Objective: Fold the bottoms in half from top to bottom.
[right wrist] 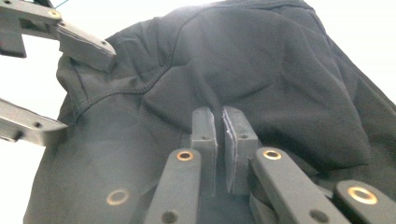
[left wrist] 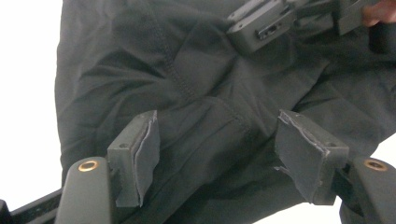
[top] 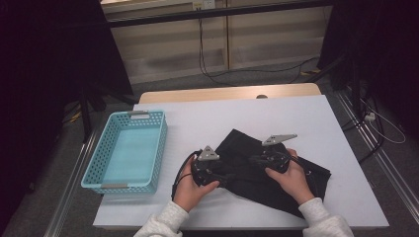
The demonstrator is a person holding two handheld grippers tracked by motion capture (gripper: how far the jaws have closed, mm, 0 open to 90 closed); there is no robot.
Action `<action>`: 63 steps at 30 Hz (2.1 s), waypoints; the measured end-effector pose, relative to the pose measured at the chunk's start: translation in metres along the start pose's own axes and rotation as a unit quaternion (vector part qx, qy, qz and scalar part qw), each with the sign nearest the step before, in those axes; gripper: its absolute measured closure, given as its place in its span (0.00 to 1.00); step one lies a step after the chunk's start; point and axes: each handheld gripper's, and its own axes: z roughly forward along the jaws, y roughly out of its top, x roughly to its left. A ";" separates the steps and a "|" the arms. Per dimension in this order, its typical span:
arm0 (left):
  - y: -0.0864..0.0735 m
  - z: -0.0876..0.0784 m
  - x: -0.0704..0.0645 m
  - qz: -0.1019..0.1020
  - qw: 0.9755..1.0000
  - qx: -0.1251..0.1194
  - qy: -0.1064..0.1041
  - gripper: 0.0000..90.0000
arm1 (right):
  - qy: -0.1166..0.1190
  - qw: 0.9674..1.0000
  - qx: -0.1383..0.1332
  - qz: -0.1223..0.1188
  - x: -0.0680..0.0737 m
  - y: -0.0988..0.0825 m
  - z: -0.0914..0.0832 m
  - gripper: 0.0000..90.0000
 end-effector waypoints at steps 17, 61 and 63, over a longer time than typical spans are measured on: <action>-0.009 -0.024 0.042 -0.108 0.991 -0.012 0.079 0.33 | -0.008 1.000 0.028 -0.011 -0.002 -0.004 -0.006 0.94; 0.002 -0.053 0.062 -0.176 0.981 0.019 0.075 0.73 | -0.050 0.998 -0.033 0.011 -0.016 0.004 -0.017 0.57; 0.004 -0.053 0.056 -0.156 0.985 0.010 0.076 0.60 | -0.042 0.999 -0.032 0.011 -0.016 0.006 -0.011 0.60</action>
